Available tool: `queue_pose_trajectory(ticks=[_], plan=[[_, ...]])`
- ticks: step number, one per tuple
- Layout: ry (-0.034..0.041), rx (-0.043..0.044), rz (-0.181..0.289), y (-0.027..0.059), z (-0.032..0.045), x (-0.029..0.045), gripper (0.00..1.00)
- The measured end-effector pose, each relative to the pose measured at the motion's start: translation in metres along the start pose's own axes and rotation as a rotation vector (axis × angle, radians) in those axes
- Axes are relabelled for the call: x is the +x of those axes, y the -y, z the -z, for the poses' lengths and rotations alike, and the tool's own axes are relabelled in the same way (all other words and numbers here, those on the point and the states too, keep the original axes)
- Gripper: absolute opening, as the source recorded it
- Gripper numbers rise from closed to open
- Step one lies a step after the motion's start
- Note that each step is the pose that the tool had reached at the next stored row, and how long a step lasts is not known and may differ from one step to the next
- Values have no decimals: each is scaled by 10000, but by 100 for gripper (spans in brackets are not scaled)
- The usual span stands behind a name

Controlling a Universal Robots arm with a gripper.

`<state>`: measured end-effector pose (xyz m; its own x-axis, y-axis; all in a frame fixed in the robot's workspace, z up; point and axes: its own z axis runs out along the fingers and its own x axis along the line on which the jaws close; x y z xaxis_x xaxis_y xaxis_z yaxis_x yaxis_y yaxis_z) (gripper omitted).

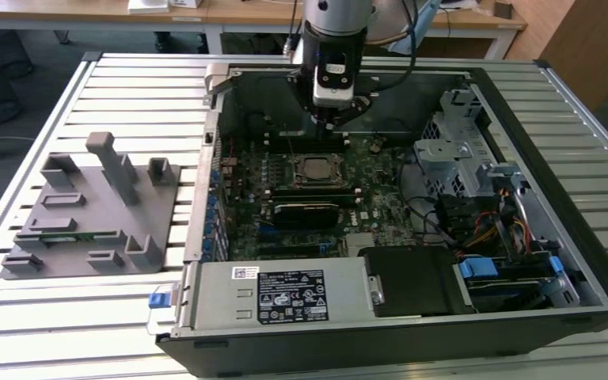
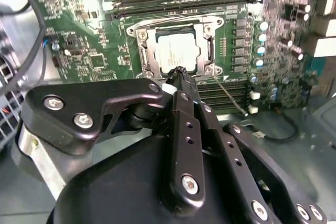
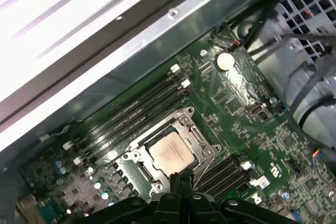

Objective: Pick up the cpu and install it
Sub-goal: 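Install the first cpu locking lever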

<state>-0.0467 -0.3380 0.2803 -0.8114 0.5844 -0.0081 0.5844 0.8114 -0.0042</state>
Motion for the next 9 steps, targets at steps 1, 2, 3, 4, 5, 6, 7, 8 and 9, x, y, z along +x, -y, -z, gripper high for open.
queue_pose_trajectory(ticks=[1, 2, 3, 4, 5, 6, 7, 8, 9], plan=[[1, -2, 181, 0, -1, 0, 11], [2, -3, 375, 0, -2, 0, 11], [2, -5, 558, 0, -3, 0, 11], [3, -6, 736, 0, -3, 0, 11], [4, -8, 916, 0, -4, 0, 11], [5, -9, 1096, 0, -5, 0, 11], [5, -11, 1275, 0, -5, 0, 11], [6, -12, 1457, 0, -6, 0, 11], [7, -14, 1635, 0, -7, 0, 11]])
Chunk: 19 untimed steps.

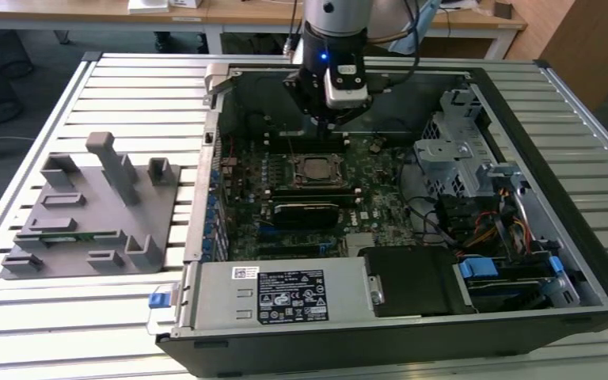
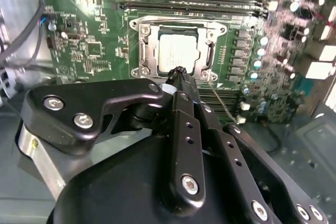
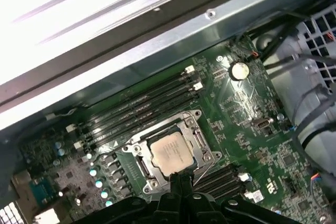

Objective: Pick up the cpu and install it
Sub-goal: 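Install the first cpu locking lever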

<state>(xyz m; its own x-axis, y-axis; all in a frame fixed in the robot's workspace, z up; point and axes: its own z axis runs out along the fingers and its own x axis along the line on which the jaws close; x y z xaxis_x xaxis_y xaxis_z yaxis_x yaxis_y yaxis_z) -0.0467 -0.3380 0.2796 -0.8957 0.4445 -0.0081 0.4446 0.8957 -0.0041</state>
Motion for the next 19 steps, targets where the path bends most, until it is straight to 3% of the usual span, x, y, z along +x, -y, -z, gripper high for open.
queue_pose_trajectory(ticks=[7, 19], plan=[[5, -10, 1114, 3, -13, 6, 11], [11, -8, 1420, 99, -18, 200, 11]])
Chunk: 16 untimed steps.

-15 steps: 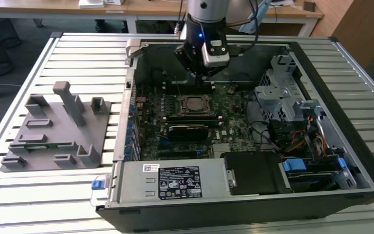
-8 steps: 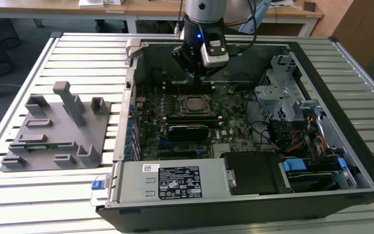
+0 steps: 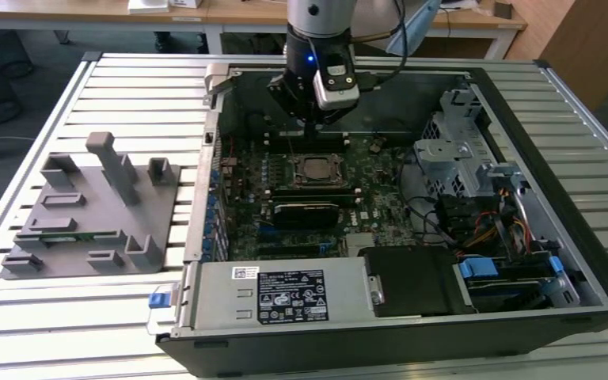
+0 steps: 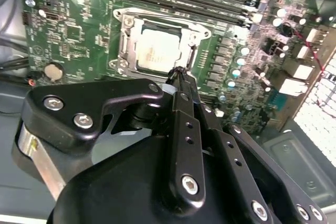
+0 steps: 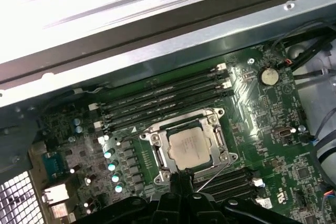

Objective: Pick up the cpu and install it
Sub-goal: 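Install the first cpu locking lever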

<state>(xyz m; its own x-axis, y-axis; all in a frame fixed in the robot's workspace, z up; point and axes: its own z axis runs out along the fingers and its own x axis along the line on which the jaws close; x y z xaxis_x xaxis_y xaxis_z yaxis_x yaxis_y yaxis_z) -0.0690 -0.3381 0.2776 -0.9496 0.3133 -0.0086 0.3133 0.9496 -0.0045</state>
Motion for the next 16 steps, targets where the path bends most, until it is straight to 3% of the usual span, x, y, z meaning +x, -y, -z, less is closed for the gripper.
queue_pose_trajectory(ticks=[2, 16], plan=[[1, -3, 172, 3, -1, 12, 11], [12, -23, 2692, 4, -15, 13, 11]])
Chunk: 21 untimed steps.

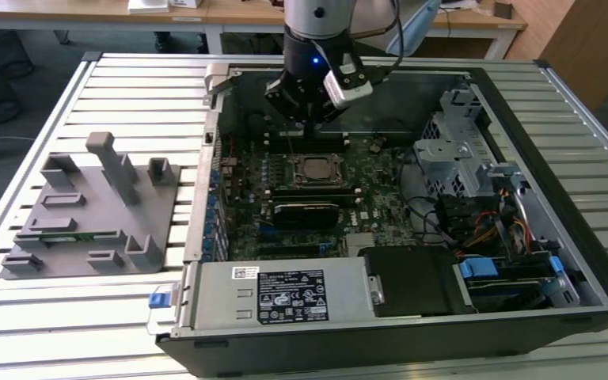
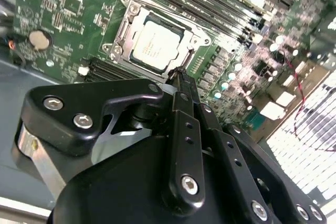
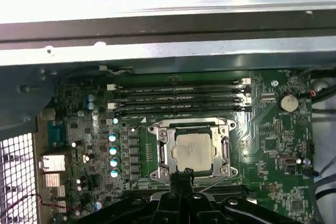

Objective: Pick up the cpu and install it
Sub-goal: 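Install the first cpu locking lever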

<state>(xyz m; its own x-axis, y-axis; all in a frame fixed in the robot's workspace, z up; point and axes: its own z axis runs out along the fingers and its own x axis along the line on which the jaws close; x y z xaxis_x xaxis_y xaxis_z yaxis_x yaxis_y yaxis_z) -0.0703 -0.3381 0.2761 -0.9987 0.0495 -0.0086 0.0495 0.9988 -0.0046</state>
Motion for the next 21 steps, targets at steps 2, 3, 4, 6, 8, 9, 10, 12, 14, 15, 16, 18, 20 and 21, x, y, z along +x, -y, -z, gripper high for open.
queue_pose_trajectory(ticks=[2, 3, 4, 6, 8, 9, 10, 12, 14, 15, 16, 18, 20, 21], plan=[[2, -3, 355, 0, -2, 0, 11], [3, -5, 534, 0, -3, 0, 11], [3, -6, 715, 0, -4, 0, 11], [5, -11, 1080, 0, -8, 0, 11], [7, -13, 1433, 0, -12, 0, 11], [6, -26, 1592, 0, -13, 1, 11], [10, -93, 1665, 0, -14, 1, 11], [18, -321, 1718, 0, -16, 0, 11], [21, -361, 1710, 1, -19, 2, 11], [20, -361, 1685, 1, -21, 6, 11], [21, -361, 1619, 1, -24, 10, 11], [23, -357, 1410, 2, -29, 21, 11], [25, -355, 1267, 2, -33, 42, 11], [26, -357, 1236, 2, -34, 53, 11]])
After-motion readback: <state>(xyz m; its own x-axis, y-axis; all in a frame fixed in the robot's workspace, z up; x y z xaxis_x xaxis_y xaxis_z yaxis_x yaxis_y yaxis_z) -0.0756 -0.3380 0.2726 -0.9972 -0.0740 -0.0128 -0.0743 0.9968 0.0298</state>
